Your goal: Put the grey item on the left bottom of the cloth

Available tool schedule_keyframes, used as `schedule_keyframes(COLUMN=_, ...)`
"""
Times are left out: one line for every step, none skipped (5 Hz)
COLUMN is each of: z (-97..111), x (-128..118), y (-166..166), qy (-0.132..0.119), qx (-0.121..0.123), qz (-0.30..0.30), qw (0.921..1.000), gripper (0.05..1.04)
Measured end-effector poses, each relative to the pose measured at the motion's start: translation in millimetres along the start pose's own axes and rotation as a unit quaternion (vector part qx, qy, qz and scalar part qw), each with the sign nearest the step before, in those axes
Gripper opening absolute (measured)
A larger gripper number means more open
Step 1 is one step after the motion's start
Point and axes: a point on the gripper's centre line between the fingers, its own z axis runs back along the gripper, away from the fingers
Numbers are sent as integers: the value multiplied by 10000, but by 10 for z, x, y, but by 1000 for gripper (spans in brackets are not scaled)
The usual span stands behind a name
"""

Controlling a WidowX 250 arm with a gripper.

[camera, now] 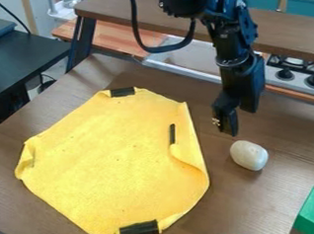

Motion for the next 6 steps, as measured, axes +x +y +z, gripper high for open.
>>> schedule_keyframes(z=-157, x=-36, y=-82, qy=4, qx=-233, qz=57, qw=9997, gripper=1001)
schedule_keyframes(z=-294, x=13, y=-58, qy=50, qx=-497, qz=-145, qw=9986, gripper=1001)
schedule_keyframes(z=-361, x=92, y=-3, qy=98, qx=-645, qz=-302, qw=9974, gripper=1001)
schedule_keyframes(z=-439, x=82, y=40, qy=151, qx=-733, qz=-364, qw=9965, gripper=1001)
schedule_keyframes(z=-527, x=151, y=79, qy=173, qx=-862, qz=-516, qw=9948, gripper=1001)
schedule_keyframes(z=-589, x=177, y=92, qy=137, qx=-1042, qz=-579, qw=9928, gripper=1001)
